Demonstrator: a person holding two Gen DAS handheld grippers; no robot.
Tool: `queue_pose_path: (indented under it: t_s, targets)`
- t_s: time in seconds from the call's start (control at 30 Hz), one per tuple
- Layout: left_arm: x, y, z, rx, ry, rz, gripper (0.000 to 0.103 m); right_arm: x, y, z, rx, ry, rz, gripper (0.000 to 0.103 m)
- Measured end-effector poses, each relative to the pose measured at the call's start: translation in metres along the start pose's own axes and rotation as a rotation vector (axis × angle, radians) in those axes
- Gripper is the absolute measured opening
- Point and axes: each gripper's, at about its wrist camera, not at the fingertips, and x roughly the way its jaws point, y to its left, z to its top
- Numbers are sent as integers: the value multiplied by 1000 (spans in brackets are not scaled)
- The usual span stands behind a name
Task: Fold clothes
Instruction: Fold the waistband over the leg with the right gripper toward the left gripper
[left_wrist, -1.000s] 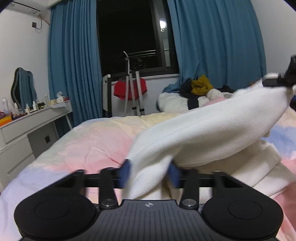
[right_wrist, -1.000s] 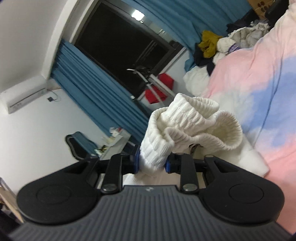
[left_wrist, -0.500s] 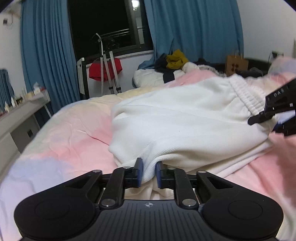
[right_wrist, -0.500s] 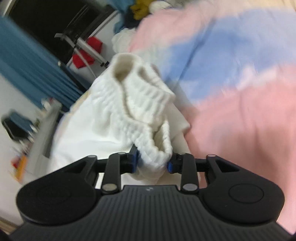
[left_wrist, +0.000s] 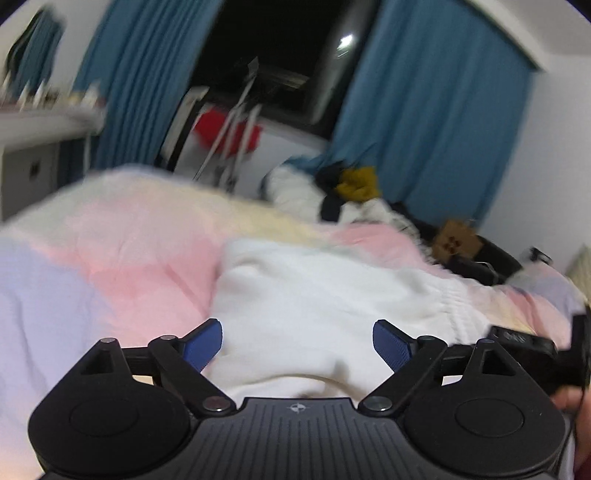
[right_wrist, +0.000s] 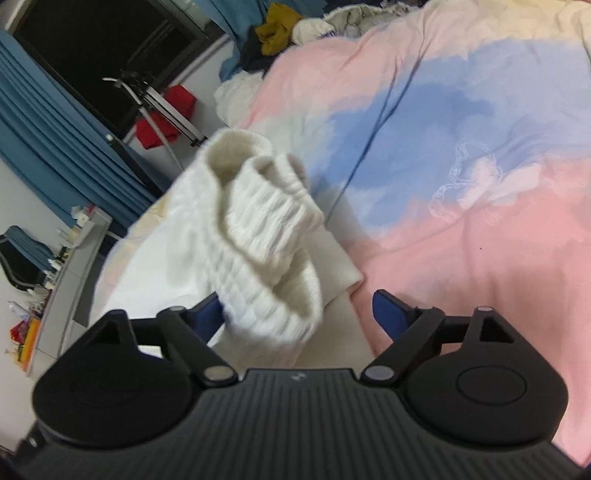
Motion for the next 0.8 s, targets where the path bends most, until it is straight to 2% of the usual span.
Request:
queue_pose_path:
  t_s: [0.17,0.3,0.4,0.47,0.6,0.67,0.7,0.77,0.8]
  targets:
    - [48,48,12,-212,112,32,89,31,-5,10,52,30,87,92]
    - [67,76,9,-369,175,-68,90,35,-9,10,104,17,189,93]
    - [70,79,7,-391,204,-120,89,24,2,11,97,4,327,93]
    - [72,78,5,-384,217,-136,89,19,13,9,34,-17,347,93]
    - [78,77,0,-360,230,-145,87,36,16,1,-9,29,205,93]
    - [79,72,-6,-350,220,-137,81,39,14,-2,-8,33,177,92]
    - [78,71,-7,-340,216,-131,79,38,15,-4,-14,26,171,87]
    - [76,67,-7,-312,209,-116,67,35,21,-7,-45,9,159,79]
    - [75,65,-8,-299,206,-108,64,31,25,-8,-68,-3,153,70]
